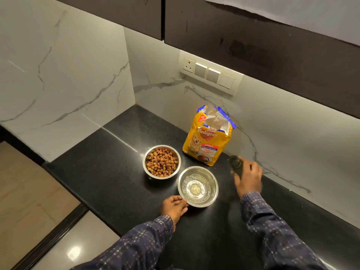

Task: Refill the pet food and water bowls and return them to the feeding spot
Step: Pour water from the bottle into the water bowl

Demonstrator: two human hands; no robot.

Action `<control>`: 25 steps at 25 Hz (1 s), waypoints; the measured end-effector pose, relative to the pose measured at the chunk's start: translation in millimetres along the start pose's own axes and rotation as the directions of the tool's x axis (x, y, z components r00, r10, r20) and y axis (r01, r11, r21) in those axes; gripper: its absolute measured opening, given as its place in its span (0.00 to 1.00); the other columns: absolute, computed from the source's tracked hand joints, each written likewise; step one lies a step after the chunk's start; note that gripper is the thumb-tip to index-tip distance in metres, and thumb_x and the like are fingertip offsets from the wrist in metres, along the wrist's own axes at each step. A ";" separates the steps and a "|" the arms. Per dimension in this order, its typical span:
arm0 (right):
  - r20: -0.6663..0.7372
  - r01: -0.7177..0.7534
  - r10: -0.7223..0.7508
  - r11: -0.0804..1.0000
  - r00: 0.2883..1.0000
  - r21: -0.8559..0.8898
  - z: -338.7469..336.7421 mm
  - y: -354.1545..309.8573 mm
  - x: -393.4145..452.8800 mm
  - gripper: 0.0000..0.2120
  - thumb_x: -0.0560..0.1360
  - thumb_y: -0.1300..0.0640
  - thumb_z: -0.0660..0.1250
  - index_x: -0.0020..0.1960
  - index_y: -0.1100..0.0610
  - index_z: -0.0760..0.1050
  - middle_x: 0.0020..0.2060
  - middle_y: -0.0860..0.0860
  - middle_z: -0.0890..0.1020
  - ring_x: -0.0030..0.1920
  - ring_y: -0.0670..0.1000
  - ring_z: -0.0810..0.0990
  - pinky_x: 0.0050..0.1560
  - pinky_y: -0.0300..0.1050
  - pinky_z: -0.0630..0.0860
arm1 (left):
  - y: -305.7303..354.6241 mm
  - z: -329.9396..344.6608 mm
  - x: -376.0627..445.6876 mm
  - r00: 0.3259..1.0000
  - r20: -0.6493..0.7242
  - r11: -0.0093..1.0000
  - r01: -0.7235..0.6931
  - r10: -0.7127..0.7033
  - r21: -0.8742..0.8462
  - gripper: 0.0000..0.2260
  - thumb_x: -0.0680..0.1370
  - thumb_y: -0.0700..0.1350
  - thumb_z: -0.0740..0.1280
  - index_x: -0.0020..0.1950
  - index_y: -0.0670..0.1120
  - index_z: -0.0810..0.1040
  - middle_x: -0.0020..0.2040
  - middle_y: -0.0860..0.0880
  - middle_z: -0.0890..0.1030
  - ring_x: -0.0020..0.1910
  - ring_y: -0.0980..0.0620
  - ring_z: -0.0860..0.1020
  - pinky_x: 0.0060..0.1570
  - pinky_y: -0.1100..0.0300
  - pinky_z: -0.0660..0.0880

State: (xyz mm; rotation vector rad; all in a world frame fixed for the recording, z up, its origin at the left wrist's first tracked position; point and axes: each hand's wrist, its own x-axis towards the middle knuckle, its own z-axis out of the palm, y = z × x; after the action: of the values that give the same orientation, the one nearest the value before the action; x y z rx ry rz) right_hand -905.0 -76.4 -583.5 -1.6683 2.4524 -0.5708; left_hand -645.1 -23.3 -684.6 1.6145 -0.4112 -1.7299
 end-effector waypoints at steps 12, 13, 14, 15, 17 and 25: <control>-0.053 -0.293 0.356 0.836 0.933 0.464 -6.1 21.1 21.1 0.30 0.75 0.53 0.79 0.70 0.61 0.70 0.65 0.61 0.78 0.66 0.63 0.77 0.66 0.60 0.77 | -10.5 18.5 -17.4 0.999 0.045 0.993 0.024 -0.029 0.112 0.11 0.79 0.37 0.75 0.58 0.36 0.79 0.48 0.40 0.88 0.46 0.49 0.89 0.43 0.60 0.85; -0.046 -0.293 0.353 0.836 0.934 0.464 -5.4 22.3 21.6 0.30 0.74 0.53 0.79 0.70 0.60 0.70 0.65 0.61 0.78 0.67 0.63 0.77 0.67 0.61 0.77 | -12.3 20.7 -20.4 0.997 0.061 0.992 0.037 -0.044 0.119 0.11 0.79 0.37 0.74 0.58 0.35 0.78 0.47 0.40 0.88 0.45 0.50 0.88 0.42 0.61 0.85; -0.032 -0.297 0.349 0.837 0.936 0.459 -4.6 23.8 22.4 0.32 0.74 0.54 0.80 0.71 0.60 0.69 0.66 0.61 0.77 0.67 0.63 0.76 0.68 0.62 0.76 | -14.0 22.6 -22.6 0.995 0.078 0.991 0.049 -0.059 0.128 0.11 0.79 0.37 0.74 0.58 0.35 0.78 0.46 0.40 0.88 0.44 0.51 0.87 0.43 0.61 0.85; -0.007 -0.307 0.347 0.839 0.938 0.449 -4.0 25.4 23.2 0.34 0.73 0.54 0.80 0.72 0.60 0.68 0.68 0.61 0.77 0.69 0.63 0.76 0.70 0.62 0.76 | -15.2 24.0 -24.9 0.993 0.093 0.988 0.057 -0.071 0.142 0.10 0.80 0.37 0.73 0.58 0.35 0.78 0.46 0.41 0.88 0.44 0.51 0.87 0.44 0.61 0.86; 0.043 -0.344 0.361 0.836 0.932 0.428 -2.6 30.3 21.7 0.40 0.71 0.52 0.82 0.77 0.59 0.66 0.72 0.61 0.74 0.72 0.63 0.73 0.73 0.63 0.73 | -16.2 22.9 -26.9 0.989 0.118 0.984 0.064 -0.084 0.168 0.12 0.79 0.40 0.75 0.59 0.36 0.79 0.48 0.41 0.88 0.46 0.50 0.88 0.47 0.59 0.86; 0.317 -0.552 0.453 0.722 0.833 0.418 40.5 25.9 -80.7 0.14 0.82 0.47 0.68 0.56 0.58 0.82 0.47 0.56 0.85 0.52 0.59 0.85 0.60 0.55 0.81 | 37.4 -54.4 14.9 0.951 -0.287 0.990 -0.089 0.116 0.107 0.18 0.85 0.55 0.64 0.53 0.40 0.82 0.47 0.41 0.86 0.46 0.44 0.86 0.52 0.47 0.86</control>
State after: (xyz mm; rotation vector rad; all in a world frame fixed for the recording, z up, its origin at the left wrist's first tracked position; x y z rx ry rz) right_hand -884.1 -3.8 -639.4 -0.7624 2.2125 -0.8149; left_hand -581.6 -46.3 -679.3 1.8488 -0.4269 -1.3842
